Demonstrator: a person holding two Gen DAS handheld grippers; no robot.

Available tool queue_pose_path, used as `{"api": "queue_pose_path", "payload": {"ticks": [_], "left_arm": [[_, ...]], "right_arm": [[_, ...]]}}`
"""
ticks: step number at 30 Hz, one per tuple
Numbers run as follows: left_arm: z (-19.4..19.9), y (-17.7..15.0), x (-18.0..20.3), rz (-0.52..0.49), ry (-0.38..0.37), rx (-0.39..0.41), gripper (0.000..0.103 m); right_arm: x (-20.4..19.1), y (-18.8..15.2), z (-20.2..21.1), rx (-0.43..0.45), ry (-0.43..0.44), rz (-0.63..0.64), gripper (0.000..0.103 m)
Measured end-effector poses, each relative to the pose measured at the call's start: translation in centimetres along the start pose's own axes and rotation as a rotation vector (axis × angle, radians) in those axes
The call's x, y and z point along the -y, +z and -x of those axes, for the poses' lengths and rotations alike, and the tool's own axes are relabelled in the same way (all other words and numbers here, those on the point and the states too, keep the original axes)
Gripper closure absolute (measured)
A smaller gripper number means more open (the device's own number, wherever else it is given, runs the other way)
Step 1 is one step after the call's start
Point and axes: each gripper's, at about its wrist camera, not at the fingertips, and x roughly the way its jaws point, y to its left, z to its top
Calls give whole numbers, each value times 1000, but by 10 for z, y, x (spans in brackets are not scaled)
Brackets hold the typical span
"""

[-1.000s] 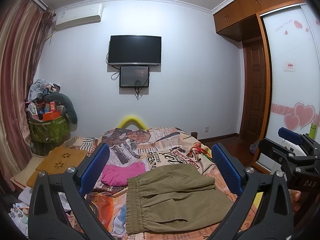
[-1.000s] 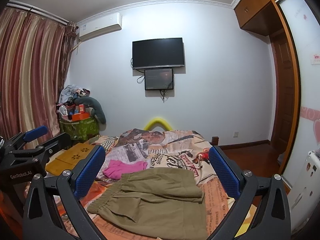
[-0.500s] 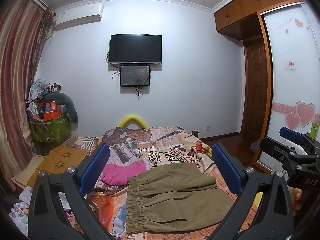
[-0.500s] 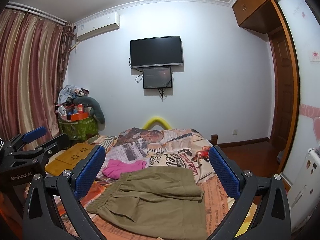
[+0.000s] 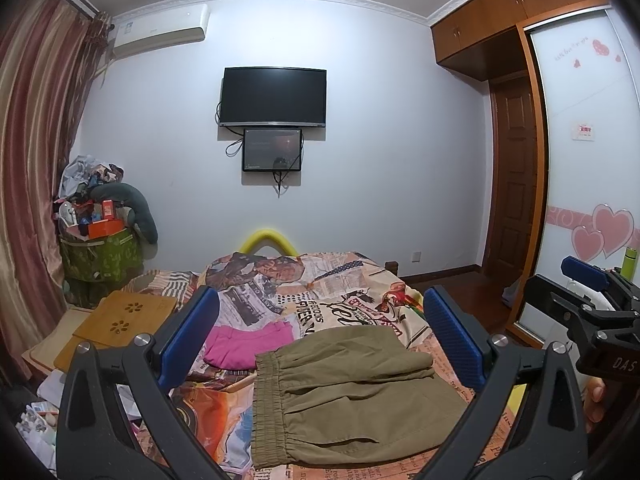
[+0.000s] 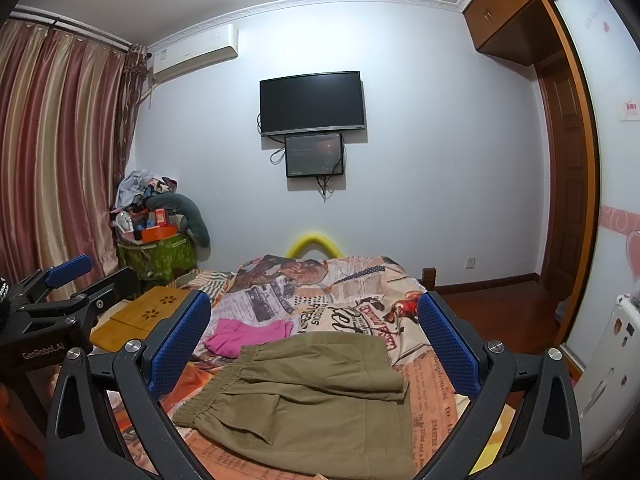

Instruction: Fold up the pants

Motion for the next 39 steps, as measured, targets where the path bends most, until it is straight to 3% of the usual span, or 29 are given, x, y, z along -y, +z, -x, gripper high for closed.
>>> {"api": "queue_pose_path", "payload": {"ticks": [24,32,39], "left_arm": [[-10,-4,1,-15,10,-15,0],[-45,-6,-3,-33,27,-78,0],[-93,-11,-11,-41,28,-170,0]], "right_arm": [[6,-8,-9,-23,0,-26,0],[13,-11,-30,-59,-35,24,0],[28,-26,-60,-158,-24,35,0]]}}
